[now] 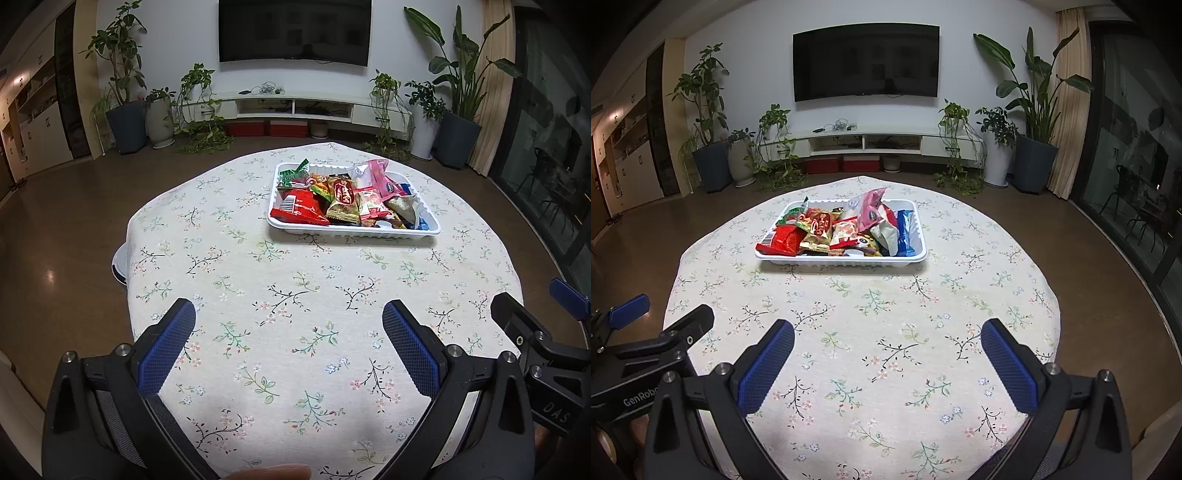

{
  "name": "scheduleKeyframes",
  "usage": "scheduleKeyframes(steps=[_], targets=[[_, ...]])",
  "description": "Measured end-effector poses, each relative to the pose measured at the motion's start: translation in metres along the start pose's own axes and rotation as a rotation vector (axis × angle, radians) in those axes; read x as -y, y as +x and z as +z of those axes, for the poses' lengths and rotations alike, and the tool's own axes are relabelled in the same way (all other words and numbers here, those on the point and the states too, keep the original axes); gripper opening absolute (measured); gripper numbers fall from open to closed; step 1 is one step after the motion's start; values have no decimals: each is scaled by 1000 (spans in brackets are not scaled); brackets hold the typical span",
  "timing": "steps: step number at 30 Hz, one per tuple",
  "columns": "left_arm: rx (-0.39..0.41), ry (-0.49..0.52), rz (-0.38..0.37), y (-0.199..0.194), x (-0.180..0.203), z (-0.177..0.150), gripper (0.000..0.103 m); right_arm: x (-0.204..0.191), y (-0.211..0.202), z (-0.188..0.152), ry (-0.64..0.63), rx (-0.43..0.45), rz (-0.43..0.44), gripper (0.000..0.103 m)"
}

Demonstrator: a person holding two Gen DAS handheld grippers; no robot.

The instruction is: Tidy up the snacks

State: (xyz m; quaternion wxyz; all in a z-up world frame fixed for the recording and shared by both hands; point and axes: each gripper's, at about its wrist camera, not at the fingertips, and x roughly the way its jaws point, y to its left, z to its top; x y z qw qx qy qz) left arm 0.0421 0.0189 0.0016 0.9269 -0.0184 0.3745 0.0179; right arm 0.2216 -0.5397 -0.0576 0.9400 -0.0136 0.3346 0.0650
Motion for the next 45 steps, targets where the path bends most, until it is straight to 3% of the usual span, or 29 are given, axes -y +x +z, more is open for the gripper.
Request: scheduleKeyframes(steps=[45], targets=[[-17, -1, -6, 4, -1, -2, 103, 1, 14, -8, -5, -77, -29, 103]])
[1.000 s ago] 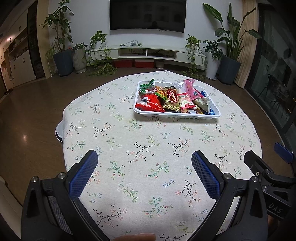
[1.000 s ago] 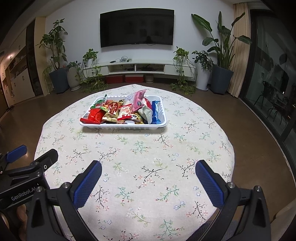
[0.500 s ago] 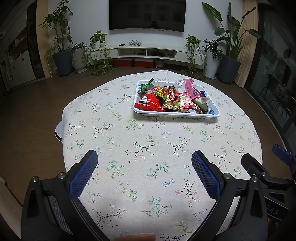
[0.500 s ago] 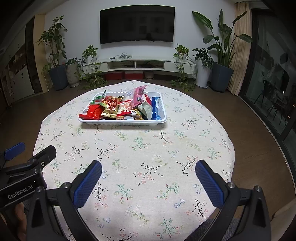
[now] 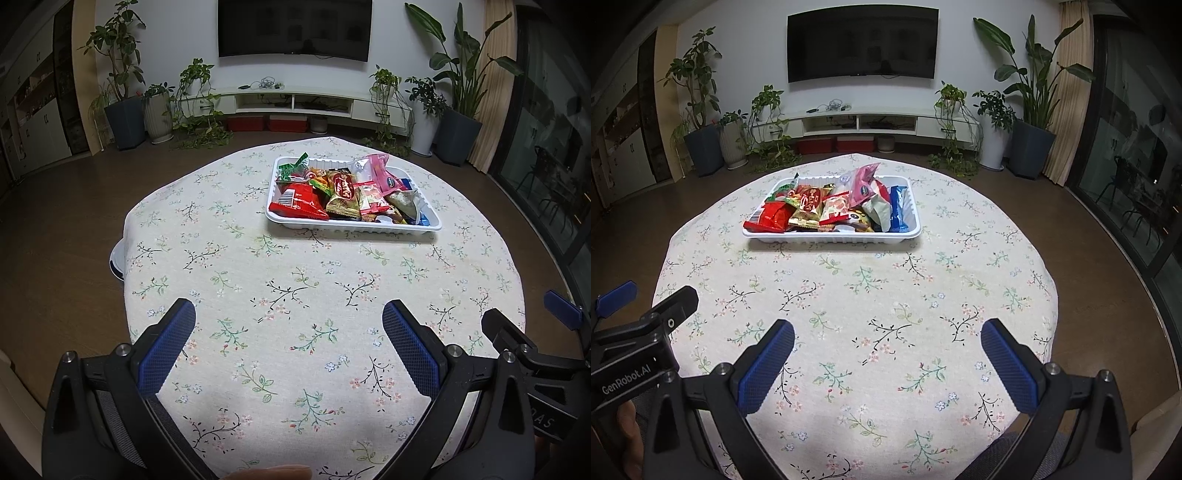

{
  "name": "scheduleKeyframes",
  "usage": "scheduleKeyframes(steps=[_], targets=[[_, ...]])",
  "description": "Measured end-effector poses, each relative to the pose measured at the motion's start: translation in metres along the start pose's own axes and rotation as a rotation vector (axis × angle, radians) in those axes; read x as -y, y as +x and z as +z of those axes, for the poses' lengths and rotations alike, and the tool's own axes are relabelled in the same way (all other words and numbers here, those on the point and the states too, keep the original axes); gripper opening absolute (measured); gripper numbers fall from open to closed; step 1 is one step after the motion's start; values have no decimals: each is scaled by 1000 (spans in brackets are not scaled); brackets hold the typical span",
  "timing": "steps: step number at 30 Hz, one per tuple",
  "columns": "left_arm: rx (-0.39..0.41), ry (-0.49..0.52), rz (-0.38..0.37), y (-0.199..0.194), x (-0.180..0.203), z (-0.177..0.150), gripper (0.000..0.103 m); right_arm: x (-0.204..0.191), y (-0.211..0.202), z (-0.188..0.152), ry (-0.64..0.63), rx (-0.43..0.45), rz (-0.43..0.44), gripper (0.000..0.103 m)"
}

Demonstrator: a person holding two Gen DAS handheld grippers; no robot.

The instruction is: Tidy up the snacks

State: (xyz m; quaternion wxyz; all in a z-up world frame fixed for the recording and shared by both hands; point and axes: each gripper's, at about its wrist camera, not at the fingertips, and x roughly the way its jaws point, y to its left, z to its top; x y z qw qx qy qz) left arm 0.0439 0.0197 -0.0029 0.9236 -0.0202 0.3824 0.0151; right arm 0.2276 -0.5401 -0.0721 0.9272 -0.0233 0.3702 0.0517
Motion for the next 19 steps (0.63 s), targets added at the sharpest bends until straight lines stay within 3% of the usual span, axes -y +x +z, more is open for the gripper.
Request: scheduleKeyframes(steps=[19], targets=[[-6, -6, -13, 4, -3, 1, 103, 1, 3, -3, 2, -16, -6, 103]])
